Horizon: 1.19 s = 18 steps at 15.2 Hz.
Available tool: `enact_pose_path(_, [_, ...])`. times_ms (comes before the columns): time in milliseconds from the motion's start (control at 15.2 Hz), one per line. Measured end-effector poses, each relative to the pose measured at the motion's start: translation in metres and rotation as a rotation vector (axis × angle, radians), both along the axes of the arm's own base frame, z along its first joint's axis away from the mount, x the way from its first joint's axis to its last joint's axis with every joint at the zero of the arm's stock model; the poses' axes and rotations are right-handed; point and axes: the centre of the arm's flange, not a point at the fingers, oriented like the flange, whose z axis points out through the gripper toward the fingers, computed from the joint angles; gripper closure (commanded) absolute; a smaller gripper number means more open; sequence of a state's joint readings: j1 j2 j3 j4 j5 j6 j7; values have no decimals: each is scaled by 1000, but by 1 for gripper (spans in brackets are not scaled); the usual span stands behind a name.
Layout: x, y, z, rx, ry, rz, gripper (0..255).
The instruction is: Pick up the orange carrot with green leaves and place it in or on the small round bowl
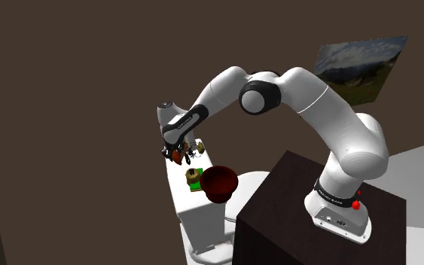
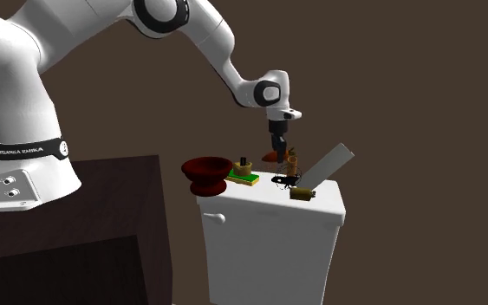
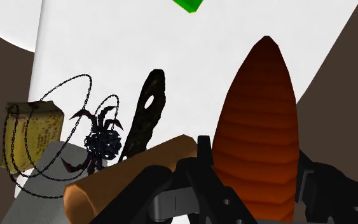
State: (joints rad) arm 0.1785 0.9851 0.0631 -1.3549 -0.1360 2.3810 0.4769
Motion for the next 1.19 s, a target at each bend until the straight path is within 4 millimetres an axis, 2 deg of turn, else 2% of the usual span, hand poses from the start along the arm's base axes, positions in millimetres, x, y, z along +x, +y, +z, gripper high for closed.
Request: enact_pose_path(1188, [0,0,95,0,0,0,255])
